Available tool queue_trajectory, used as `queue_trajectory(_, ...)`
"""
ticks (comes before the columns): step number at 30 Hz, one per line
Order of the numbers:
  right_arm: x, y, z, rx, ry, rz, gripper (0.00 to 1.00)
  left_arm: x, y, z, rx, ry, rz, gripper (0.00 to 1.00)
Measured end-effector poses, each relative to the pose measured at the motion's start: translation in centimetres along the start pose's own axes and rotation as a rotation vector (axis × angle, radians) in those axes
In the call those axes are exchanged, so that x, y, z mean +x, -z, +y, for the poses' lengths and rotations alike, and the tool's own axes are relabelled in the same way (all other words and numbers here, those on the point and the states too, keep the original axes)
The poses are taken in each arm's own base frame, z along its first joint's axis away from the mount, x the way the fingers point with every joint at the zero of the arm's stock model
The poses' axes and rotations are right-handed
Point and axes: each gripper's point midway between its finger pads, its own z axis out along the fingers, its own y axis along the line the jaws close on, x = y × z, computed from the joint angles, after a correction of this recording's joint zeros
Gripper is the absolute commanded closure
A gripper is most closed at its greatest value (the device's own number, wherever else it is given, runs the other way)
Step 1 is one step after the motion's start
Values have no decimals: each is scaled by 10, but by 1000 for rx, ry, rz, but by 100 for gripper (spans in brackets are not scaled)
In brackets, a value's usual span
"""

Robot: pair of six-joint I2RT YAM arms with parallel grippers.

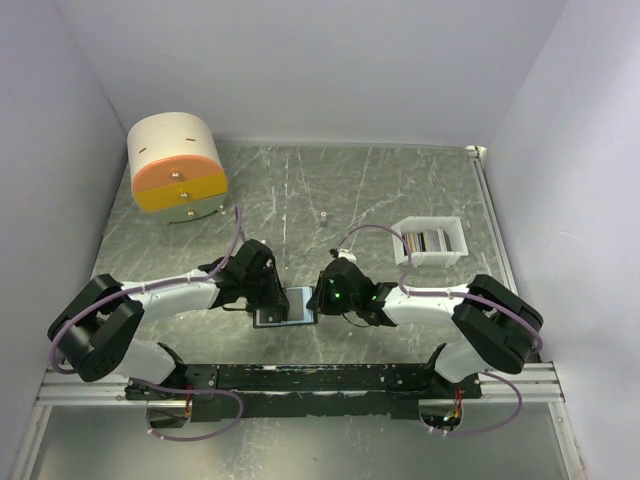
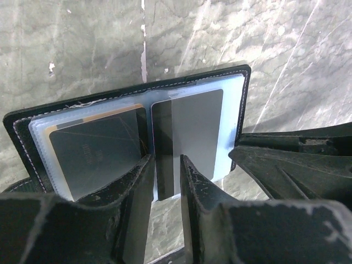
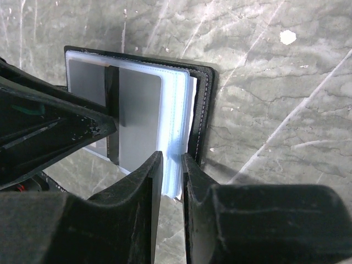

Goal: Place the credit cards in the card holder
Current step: Insert the credit card into the card holder.

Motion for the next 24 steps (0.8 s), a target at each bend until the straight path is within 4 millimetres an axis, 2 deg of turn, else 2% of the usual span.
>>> queue_trajectory(8,6,-4,-5,2,-6,12,82,0,-4,-5,26,-3,5,88)
queue_trajectory(13,6,-4,-5,0,-6,10,82,0,-7,-8,42,-4,9,90)
queue_trajectory(18,6,-2,-6,3,-6,9,81,4,-9,-9,63,-3,21,79)
queue_trajectory(22,5,5,-8,7,-6,1,76,5,-6,-17,101,-1,32,64)
queue_trajectory(24,1,10,-5,-1,-7,-14,74,4,-1,-22,122,-4,26,59)
